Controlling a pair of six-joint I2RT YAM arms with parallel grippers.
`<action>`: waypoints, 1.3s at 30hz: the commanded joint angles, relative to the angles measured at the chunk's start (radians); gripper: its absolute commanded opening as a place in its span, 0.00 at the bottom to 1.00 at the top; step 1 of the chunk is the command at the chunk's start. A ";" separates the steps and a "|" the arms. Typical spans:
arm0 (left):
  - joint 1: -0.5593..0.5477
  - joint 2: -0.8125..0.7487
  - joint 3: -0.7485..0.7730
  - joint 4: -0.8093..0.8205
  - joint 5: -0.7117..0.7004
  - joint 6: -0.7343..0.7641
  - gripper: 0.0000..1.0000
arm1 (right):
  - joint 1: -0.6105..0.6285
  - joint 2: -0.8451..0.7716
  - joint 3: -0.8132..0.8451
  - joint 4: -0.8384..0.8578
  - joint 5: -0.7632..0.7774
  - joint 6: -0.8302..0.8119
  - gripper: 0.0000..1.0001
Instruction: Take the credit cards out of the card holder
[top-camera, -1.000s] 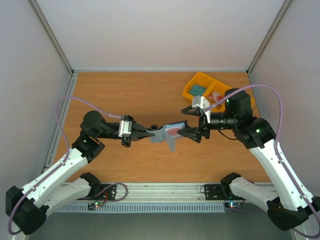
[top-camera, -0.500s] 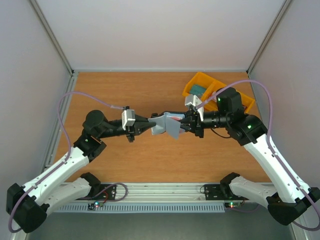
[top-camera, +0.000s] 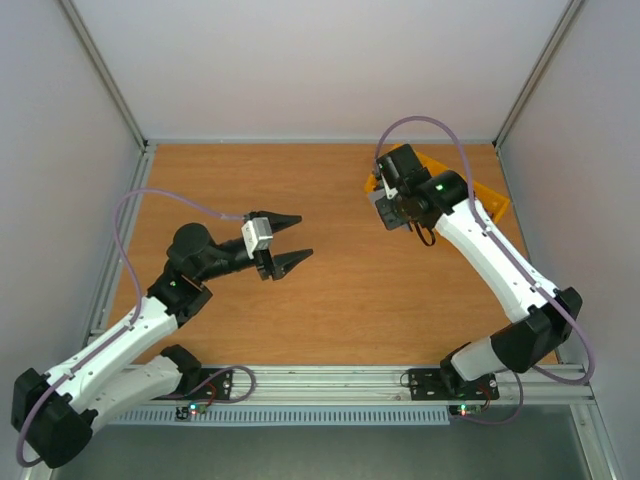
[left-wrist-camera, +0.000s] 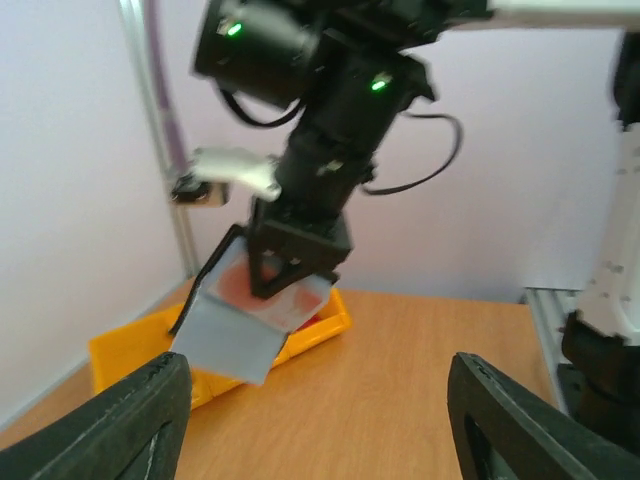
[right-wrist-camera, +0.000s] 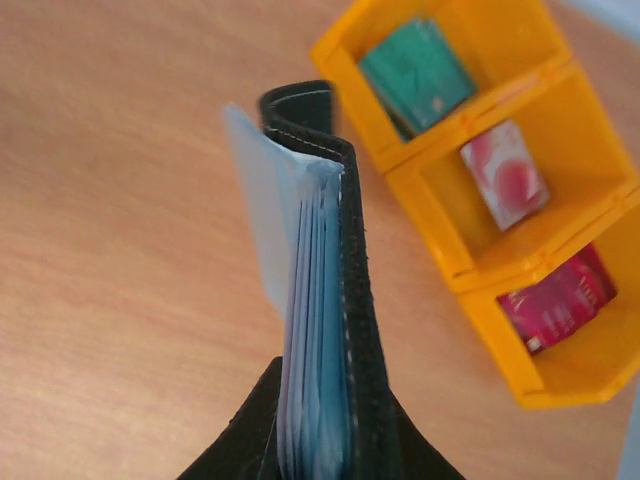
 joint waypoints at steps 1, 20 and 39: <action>-0.019 -0.020 -0.030 0.053 0.163 -0.002 0.65 | 0.010 -0.061 0.011 -0.054 -0.097 0.099 0.01; -0.082 0.017 0.006 0.005 0.151 -0.193 0.26 | 0.011 -0.284 -0.251 0.453 -1.238 0.024 0.01; -0.082 0.023 -0.002 0.048 0.163 -0.177 0.15 | 0.093 -0.306 -0.303 0.505 -1.234 -0.135 0.02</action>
